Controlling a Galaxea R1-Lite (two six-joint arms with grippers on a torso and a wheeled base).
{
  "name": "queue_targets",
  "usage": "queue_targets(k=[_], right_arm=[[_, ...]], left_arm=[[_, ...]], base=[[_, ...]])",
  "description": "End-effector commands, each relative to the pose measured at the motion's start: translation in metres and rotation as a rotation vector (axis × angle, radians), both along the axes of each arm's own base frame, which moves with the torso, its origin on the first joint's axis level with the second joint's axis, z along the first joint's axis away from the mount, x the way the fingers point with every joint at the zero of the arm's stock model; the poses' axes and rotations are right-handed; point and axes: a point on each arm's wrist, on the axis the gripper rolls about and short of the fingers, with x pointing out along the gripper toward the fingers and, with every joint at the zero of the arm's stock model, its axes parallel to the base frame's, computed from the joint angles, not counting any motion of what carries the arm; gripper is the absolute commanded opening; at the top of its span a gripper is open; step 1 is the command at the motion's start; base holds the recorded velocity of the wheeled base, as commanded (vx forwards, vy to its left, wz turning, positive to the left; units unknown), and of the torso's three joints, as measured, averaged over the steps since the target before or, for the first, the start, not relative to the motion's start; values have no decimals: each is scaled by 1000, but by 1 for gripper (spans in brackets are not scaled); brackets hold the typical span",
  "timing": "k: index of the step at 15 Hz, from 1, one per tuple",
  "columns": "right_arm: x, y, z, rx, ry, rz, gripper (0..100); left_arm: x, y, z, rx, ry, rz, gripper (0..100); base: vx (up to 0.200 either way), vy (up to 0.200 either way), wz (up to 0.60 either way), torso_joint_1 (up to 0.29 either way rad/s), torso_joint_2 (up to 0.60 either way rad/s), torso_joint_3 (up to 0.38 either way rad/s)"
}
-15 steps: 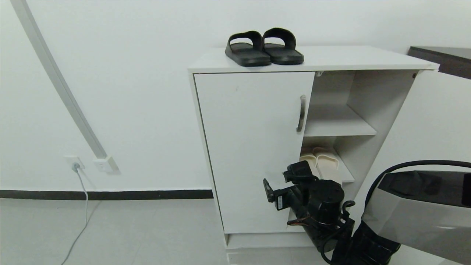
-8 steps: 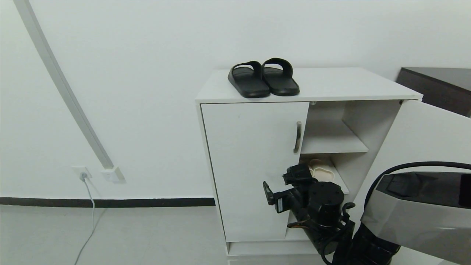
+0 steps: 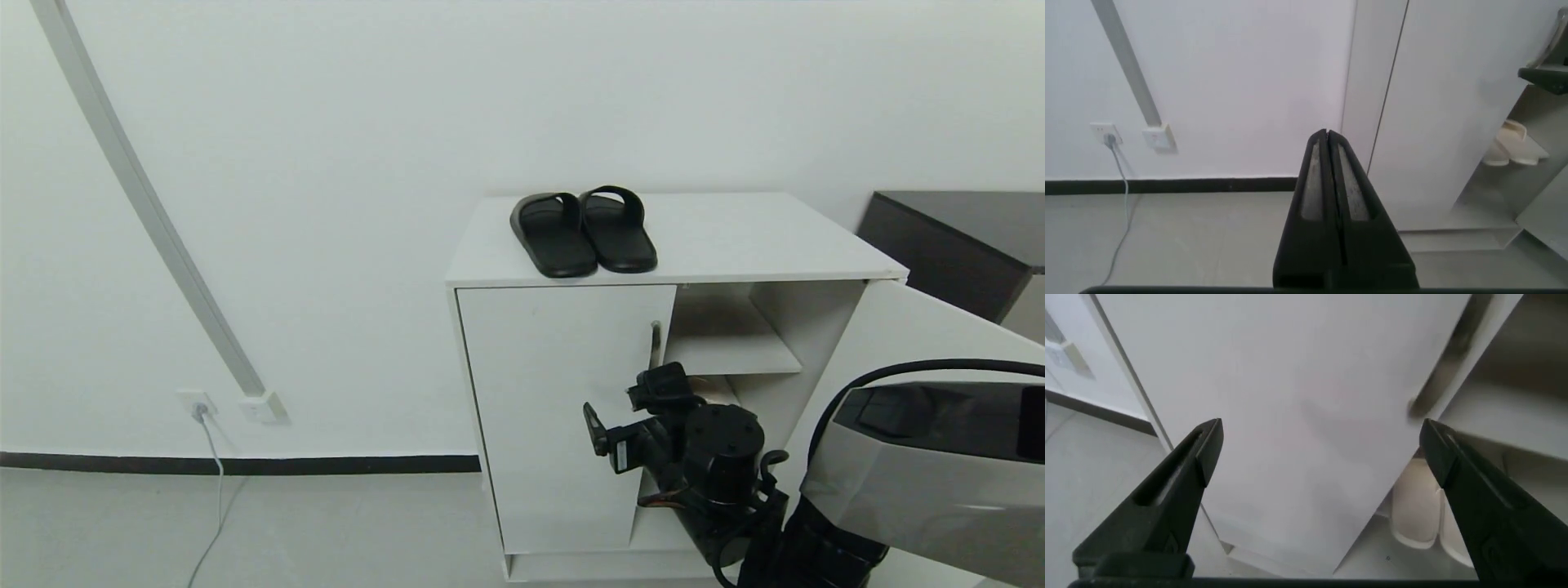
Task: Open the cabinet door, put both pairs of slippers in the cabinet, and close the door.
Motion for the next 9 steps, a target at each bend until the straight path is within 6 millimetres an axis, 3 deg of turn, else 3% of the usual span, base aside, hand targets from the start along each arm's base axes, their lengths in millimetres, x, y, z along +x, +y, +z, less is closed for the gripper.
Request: queue_targets(k=[1,9], right_arm=[[-2,1,0,0,-2,5,100],[-3,1,-1,-4,0,10,100]], left_arm=[[0,0,0,0,3,-1,0],[0,0,0,2,1,1,0]], base=[[0,0,0,193,-496,-310],[0,0,0,227,-545,-322]])
